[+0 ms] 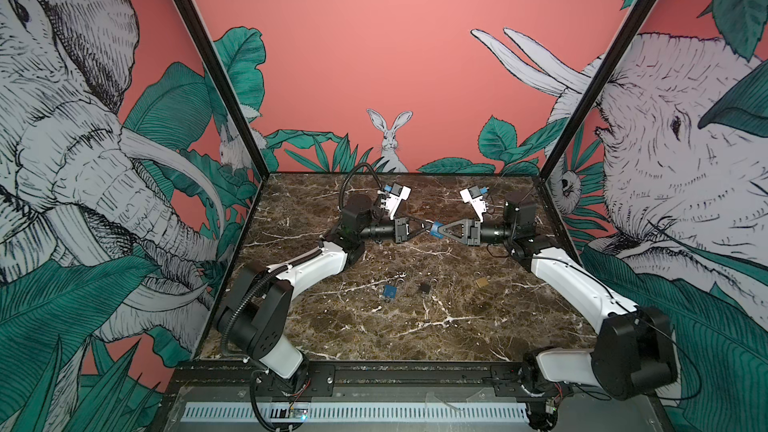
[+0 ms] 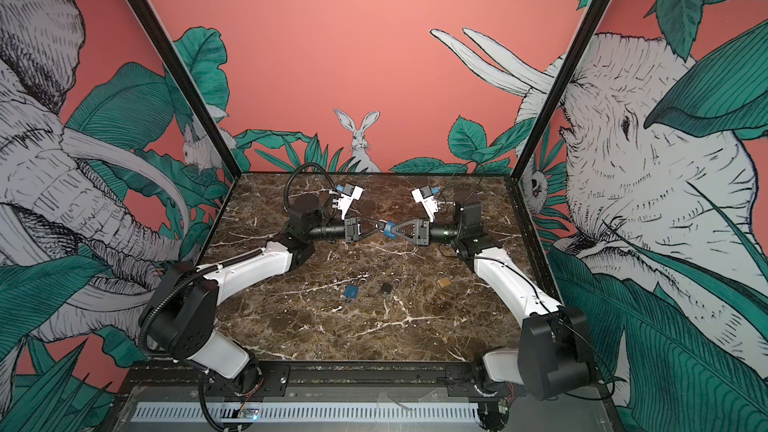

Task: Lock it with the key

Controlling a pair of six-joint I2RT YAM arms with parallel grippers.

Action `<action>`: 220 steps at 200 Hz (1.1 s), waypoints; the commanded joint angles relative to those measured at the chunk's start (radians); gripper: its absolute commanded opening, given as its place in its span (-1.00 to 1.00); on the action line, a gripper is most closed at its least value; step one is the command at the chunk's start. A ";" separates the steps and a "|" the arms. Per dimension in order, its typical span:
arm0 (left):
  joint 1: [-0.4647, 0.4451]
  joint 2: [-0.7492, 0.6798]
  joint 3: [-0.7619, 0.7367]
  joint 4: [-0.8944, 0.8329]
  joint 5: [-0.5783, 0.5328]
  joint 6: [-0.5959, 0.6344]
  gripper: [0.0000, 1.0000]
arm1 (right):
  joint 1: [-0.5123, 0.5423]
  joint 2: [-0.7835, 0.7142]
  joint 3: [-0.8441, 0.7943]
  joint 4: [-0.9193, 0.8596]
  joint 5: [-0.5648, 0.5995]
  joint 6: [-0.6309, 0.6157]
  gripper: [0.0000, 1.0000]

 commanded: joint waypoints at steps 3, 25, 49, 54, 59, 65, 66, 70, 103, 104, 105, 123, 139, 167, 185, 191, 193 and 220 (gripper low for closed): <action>-0.116 -0.024 0.018 0.118 0.200 -0.006 -0.74 | 0.039 0.055 0.017 0.085 0.040 0.025 -1.00; -0.114 -0.027 0.011 0.112 0.191 -0.005 -1.00 | 0.038 0.081 0.030 0.101 0.050 0.043 -1.00; -0.105 -0.039 -0.012 0.102 0.135 0.002 -1.00 | 0.036 0.094 0.027 0.153 0.072 0.088 -1.00; -0.102 -0.044 -0.019 0.106 0.114 -0.003 -1.00 | 0.035 0.094 0.026 0.160 0.077 0.097 -1.00; -0.102 -0.047 -0.030 0.116 0.092 -0.010 -1.00 | 0.034 0.096 0.022 0.176 0.076 0.108 -0.95; -0.074 -0.052 -0.042 0.137 0.066 -0.025 -1.00 | 0.033 0.095 0.016 0.200 0.074 0.121 -0.84; -0.071 -0.053 -0.046 0.144 0.061 -0.029 -1.00 | 0.033 0.093 0.015 0.204 0.074 0.123 -0.82; -0.061 -0.055 -0.058 0.165 0.038 -0.047 -1.00 | 0.031 0.091 0.010 0.224 0.072 0.135 -0.73; 0.015 -0.050 -0.159 0.510 -0.129 -0.275 -1.00 | 0.032 0.079 -0.045 0.415 0.032 0.249 -0.38; 0.016 -0.049 -0.159 0.517 -0.132 -0.280 -1.00 | 0.032 0.079 -0.046 0.417 0.031 0.252 -0.38; 0.017 -0.048 -0.160 0.520 -0.134 -0.284 -1.00 | 0.032 0.078 -0.048 0.420 0.030 0.255 -0.38; 0.021 -0.036 -0.147 0.585 -0.138 -0.333 -1.00 | 0.032 0.073 -0.065 0.453 0.019 0.266 -0.37; 0.022 -0.034 -0.141 0.596 -0.140 -0.345 -1.00 | 0.032 0.065 -0.079 0.489 0.017 0.281 -0.39; 0.025 -0.037 -0.141 0.566 -0.137 -0.329 -1.00 | 0.032 0.042 -0.099 0.549 0.017 0.312 -0.41; 0.026 -0.030 -0.142 0.573 -0.137 -0.335 -1.00 | 0.032 0.026 -0.100 0.547 0.020 0.311 -0.46; 0.025 -0.026 -0.141 0.579 -0.135 -0.338 -1.00 | 0.032 0.023 -0.100 0.547 0.020 0.312 -0.47; 0.025 -0.025 -0.141 0.583 -0.133 -0.340 -1.00 | 0.032 0.022 -0.100 0.546 0.019 0.312 -0.47; 0.028 -0.018 -0.138 0.592 -0.131 -0.347 -1.00 | 0.032 0.005 -0.092 0.534 0.022 0.306 -0.50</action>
